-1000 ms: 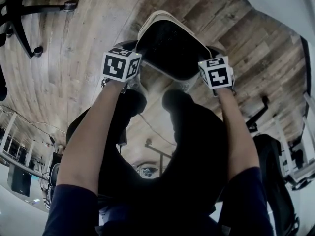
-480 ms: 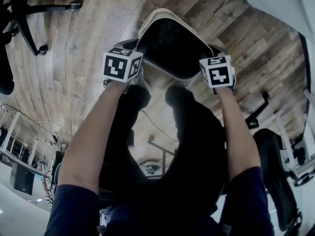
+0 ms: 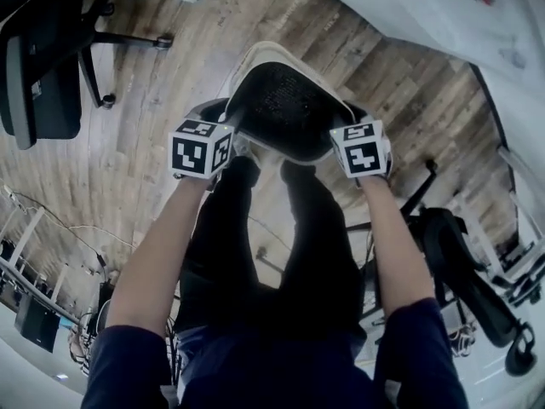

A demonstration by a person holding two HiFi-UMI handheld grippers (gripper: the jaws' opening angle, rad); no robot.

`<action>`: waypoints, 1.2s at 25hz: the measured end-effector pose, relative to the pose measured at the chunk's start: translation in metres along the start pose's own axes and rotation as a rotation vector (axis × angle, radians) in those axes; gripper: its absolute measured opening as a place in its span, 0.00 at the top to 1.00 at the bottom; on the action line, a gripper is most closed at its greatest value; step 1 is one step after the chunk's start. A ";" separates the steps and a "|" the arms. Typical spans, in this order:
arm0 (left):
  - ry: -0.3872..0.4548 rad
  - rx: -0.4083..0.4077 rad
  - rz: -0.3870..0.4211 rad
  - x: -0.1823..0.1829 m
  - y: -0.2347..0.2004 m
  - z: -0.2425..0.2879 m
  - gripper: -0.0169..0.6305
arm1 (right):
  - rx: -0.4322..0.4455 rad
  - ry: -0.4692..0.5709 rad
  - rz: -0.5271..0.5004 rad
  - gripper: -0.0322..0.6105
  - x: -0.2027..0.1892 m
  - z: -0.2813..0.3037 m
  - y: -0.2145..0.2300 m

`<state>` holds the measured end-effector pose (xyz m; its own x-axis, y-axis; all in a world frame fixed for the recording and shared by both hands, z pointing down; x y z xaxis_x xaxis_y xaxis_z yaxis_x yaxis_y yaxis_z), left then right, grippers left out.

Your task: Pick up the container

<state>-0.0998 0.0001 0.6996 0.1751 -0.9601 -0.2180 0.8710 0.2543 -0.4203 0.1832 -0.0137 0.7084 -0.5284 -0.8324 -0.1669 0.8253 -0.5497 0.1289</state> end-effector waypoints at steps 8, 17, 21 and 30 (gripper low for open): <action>0.109 0.017 -0.036 0.026 0.059 -0.146 0.79 | -0.049 0.084 -0.005 0.85 0.036 -0.160 -0.027; 0.178 -0.011 -0.034 0.026 0.107 -0.275 0.78 | -0.064 0.124 -0.031 0.84 0.041 -0.288 -0.072; 0.194 -0.030 -0.032 0.018 0.120 -0.310 0.78 | -0.083 0.141 -0.037 0.84 0.039 -0.328 -0.089; 0.246 -0.044 -0.005 0.007 0.140 -0.370 0.78 | -0.150 0.190 -0.061 0.85 0.038 -0.392 -0.121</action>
<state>-0.1466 0.0721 0.3137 0.0491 -0.9053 -0.4219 0.8498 0.2598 -0.4586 0.1408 0.0484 0.3035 -0.5426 -0.7623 -0.3530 0.8211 -0.5699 -0.0314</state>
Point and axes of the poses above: the fingertips, and each gripper's own axes: z forward along the fingers, y to its right, x out of its top, the point moved 10 cm from there along -z, backward along the fingers
